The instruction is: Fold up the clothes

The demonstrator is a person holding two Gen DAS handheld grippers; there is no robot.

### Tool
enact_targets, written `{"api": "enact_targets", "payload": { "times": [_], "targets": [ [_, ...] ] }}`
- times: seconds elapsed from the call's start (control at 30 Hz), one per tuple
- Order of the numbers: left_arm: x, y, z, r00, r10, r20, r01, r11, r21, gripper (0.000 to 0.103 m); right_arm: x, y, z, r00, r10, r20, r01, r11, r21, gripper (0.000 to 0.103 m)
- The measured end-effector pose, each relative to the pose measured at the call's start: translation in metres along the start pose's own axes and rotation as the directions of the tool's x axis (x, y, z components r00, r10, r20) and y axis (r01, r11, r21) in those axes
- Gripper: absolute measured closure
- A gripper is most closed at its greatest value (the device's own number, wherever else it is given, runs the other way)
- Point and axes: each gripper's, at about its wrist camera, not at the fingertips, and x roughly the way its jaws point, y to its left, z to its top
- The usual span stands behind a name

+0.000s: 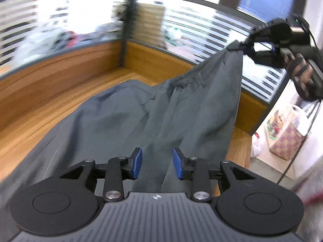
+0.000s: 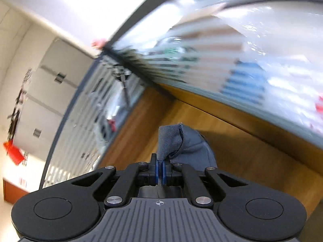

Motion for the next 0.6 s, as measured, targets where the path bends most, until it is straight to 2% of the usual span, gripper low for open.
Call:
{"api": "enact_targets", "payload": {
  "times": [0.13,0.2,0.33,0.43,0.5,0.6],
  "targets": [
    [-0.036,-0.026,-0.049,0.991,0.129,-0.018,-0.131,0.984,-0.125,0.055,0.007,0.013,0.012,0.998,0.047,-0.046,-0.049,0.997,-0.060,0.097],
    [-0.047,-0.038,-0.075,0.982,0.183,-0.040,-0.187,0.962,-0.200,0.053,0.011,0.019,0.018,0.995,0.068,-0.073,-0.074,0.994,-0.085,0.097],
    [-0.054,-0.067,-0.120,0.951,0.296,-0.085,-0.308,0.901,-0.306,0.049,0.021,0.024,0.025,0.987,0.092,-0.133,-0.108,0.987,-0.119,0.097],
    [-0.051,-0.086,-0.146,0.923,0.370,-0.108,-0.384,0.849,-0.362,0.047,0.022,0.026,0.031,0.980,0.112,-0.165,-0.133,0.984,-0.118,0.097],
    [-0.045,-0.095,-0.156,0.914,0.387,-0.122,-0.403,0.829,-0.388,0.047,0.023,0.025,0.034,0.976,0.120,-0.180,-0.140,0.985,-0.103,0.097],
    [-0.030,-0.111,-0.161,0.901,0.419,-0.113,-0.430,0.827,-0.362,0.046,0.026,0.028,0.036,0.974,0.118,-0.192,-0.142,0.983,-0.114,0.097]
  ]
}}
